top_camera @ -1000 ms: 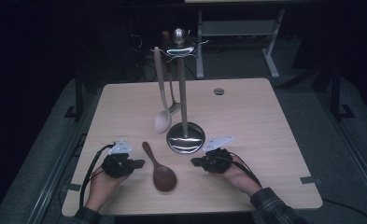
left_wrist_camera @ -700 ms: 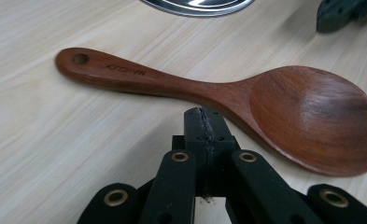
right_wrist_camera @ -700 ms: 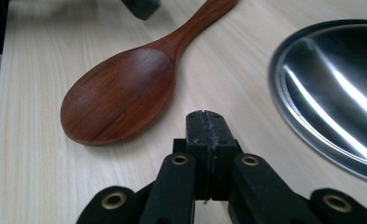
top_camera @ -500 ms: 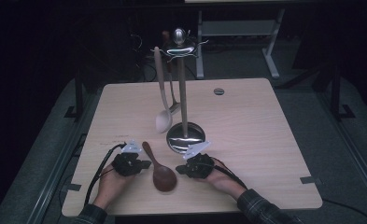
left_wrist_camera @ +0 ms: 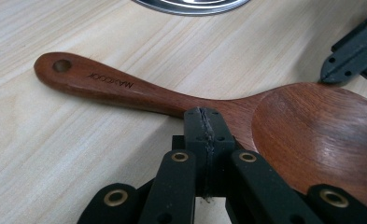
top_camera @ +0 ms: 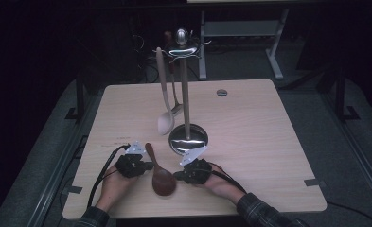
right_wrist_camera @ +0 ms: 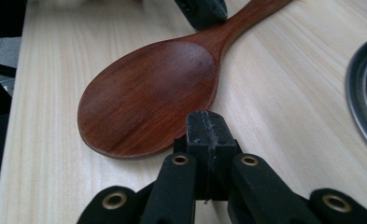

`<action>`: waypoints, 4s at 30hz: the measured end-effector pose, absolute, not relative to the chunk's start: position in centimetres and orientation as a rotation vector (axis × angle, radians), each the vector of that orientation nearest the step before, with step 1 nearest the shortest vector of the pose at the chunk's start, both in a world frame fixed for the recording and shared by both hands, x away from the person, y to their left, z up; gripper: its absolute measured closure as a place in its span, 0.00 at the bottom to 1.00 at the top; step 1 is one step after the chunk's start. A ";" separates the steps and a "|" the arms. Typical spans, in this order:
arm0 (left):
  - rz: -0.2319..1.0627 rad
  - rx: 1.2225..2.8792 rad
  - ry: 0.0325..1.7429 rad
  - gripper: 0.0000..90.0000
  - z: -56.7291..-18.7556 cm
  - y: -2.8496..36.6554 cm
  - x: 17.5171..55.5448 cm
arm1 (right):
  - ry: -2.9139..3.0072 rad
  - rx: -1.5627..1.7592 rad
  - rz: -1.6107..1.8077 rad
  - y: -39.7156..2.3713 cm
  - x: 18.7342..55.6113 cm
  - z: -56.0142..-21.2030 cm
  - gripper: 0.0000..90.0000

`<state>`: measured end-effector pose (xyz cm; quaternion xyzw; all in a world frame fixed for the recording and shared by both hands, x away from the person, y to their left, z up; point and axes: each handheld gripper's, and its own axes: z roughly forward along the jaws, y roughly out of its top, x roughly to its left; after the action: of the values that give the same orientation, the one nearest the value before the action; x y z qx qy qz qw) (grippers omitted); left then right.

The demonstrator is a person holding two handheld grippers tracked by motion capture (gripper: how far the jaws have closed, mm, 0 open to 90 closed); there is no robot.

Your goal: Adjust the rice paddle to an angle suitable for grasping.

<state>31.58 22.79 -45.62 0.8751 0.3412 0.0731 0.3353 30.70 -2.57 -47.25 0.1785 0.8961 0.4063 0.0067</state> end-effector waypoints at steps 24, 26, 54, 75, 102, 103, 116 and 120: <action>0.175 2.293 0.911 1.00 -45.7 23.3 31.7 | 2.865 0.401 1.357 2.9 29.9 -47.7 1.00; 0.172 2.298 0.908 1.00 -45.7 23.4 31.7 | 2.866 0.400 1.358 3.1 29.9 -47.7 1.00; 0.056 2.330 1.032 0.69 -43.4 23.1 32.0 | 2.699 0.725 1.197 -8.6 29.9 -45.1 0.56; -0.026 2.541 1.076 0.74 -43.8 19.9 33.7 | 2.545 1.055 1.129 -18.1 29.8 -45.6 0.50; -0.008 2.624 1.075 0.85 -43.6 19.3 34.4 | 2.553 1.044 1.149 -17.6 30.2 -45.6 0.51; -0.014 2.620 1.064 0.85 -43.6 19.4 34.4 | 2.552 1.044 1.151 -17.5 30.2 -45.6 0.51; -0.007 2.499 0.998 0.85 -41.9 21.0 33.6 | 2.549 1.047 1.155 -17.6 30.4 -45.6 0.51; 0.001 2.430 0.978 0.85 -41.2 21.7 32.9 | 2.547 1.050 1.154 -17.6 30.5 -45.6 0.51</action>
<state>32.91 21.73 -41.18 0.8963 0.3608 0.0003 0.2579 30.47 -17.58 -45.56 0.3504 0.8502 0.3851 0.0774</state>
